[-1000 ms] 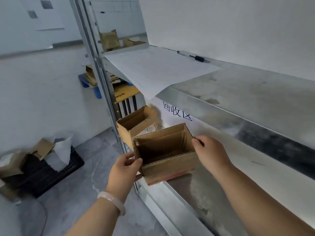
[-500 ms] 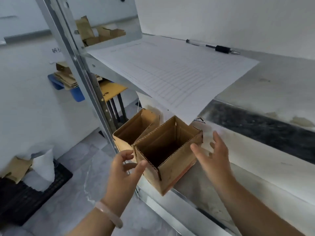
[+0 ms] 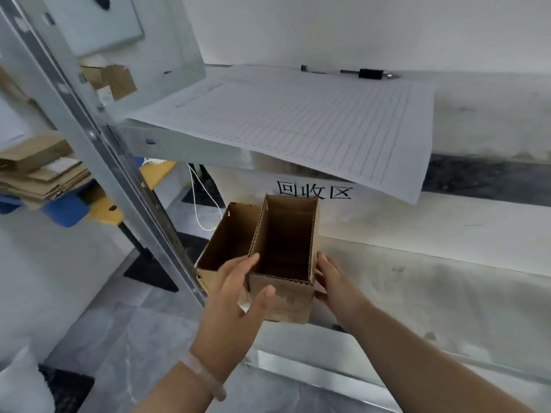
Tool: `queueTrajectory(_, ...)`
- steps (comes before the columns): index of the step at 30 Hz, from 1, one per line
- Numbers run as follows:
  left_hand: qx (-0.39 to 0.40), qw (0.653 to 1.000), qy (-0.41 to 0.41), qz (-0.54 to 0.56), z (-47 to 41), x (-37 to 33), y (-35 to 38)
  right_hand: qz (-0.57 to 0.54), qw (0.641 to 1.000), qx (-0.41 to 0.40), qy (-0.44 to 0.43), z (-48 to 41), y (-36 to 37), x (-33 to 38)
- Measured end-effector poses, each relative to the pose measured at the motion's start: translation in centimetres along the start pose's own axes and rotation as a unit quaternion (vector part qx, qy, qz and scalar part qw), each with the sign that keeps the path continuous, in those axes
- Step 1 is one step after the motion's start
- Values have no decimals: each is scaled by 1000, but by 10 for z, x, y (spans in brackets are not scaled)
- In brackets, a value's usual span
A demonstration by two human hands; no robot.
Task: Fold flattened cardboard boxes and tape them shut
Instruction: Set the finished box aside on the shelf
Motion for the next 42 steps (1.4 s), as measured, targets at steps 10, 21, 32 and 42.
queueTrajectory(10,54,960,258,-97,-37,-76,37,424,863,-222,-162,78,-77,9)
queueTrajectory(21,223,879,383,-176,5,-196,276,585,686,-429,-57,247,-264,-60)
queueTrajectory(32,282,808,518,5,159,-376,522,539,644,-533,106,470,-468,-164)
queueTrajectory(42,377,747,546,47,222,-451,707,449,642,-586,205,543,-602,-241)
Point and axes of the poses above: each hand's wrist, its own z-axis away from the middle knuckle, its own y-axis out of the palm, x = y × z, the point moved 4 cm from there along -z, towards the middle knuckle, and after that the axes turned 14 degrees about z, right-handed, at the moved point
